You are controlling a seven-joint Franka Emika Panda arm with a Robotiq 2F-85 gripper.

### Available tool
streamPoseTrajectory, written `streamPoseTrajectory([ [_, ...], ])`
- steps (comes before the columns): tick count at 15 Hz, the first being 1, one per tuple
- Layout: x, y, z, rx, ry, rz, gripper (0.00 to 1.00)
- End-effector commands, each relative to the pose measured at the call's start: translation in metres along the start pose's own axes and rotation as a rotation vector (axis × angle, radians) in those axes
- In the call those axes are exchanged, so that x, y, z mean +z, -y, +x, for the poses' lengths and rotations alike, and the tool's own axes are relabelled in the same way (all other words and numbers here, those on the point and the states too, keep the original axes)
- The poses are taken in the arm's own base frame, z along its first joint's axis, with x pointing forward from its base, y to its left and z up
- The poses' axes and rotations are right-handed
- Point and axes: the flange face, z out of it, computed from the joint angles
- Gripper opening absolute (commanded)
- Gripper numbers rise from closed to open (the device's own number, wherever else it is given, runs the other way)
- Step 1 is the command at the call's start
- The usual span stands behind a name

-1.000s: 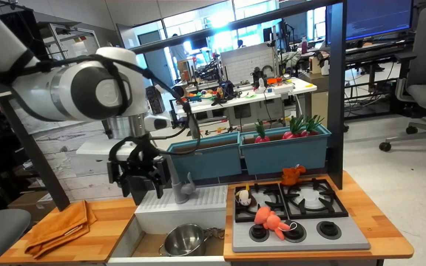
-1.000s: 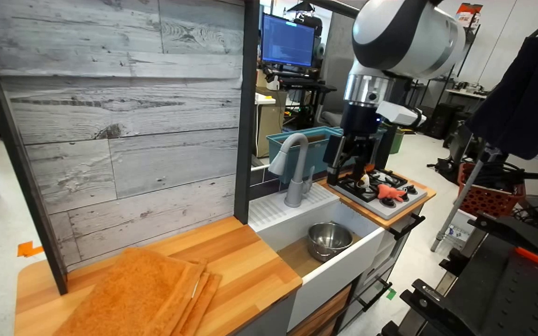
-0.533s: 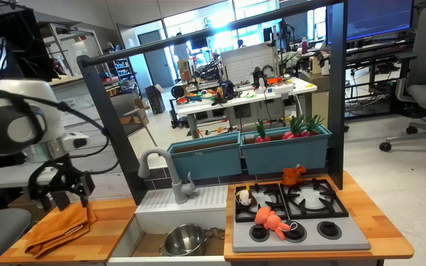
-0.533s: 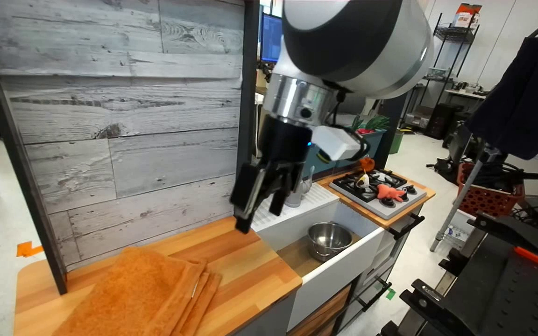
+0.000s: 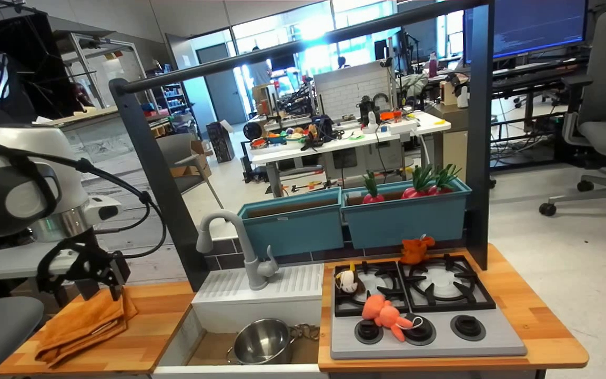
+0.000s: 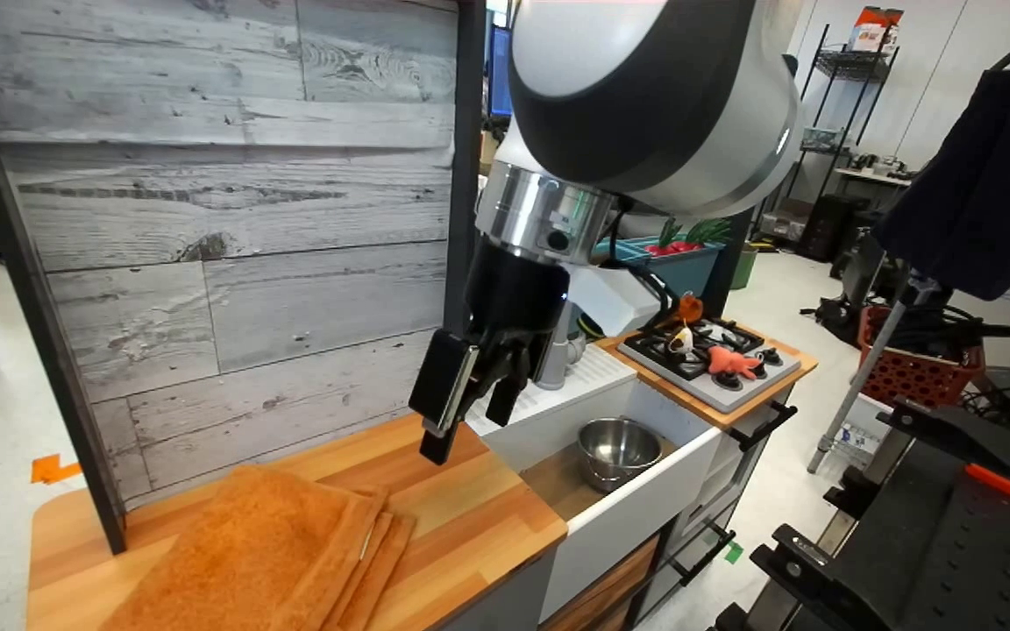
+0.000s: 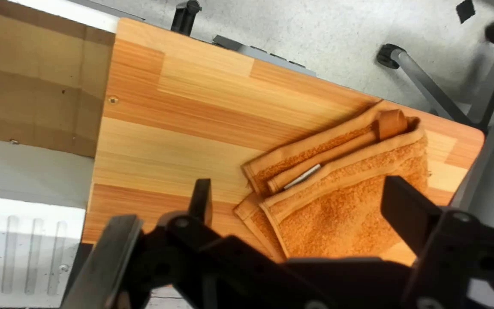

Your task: Remove all the toys from the pot and put them on the stove, then take the towel and clean the base top on the left

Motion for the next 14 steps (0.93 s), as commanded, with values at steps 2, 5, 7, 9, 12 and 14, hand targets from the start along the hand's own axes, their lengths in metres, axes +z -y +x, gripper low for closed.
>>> streamPoseTrajectory([
  [2,0.001,-0.008,0.012,0.032,-0.063,-0.081,1.00],
  [5,0.002,0.022,0.033,-0.012,-0.011,-0.182,1.00],
  [7,0.014,0.053,0.049,-0.021,0.063,-0.243,1.00],
  [9,0.034,0.083,0.065,-0.011,0.124,-0.287,1.00],
  [12,0.069,0.108,0.078,0.045,0.168,-0.305,1.00],
  [14,0.098,0.112,0.088,0.075,0.129,-0.291,1.00],
])
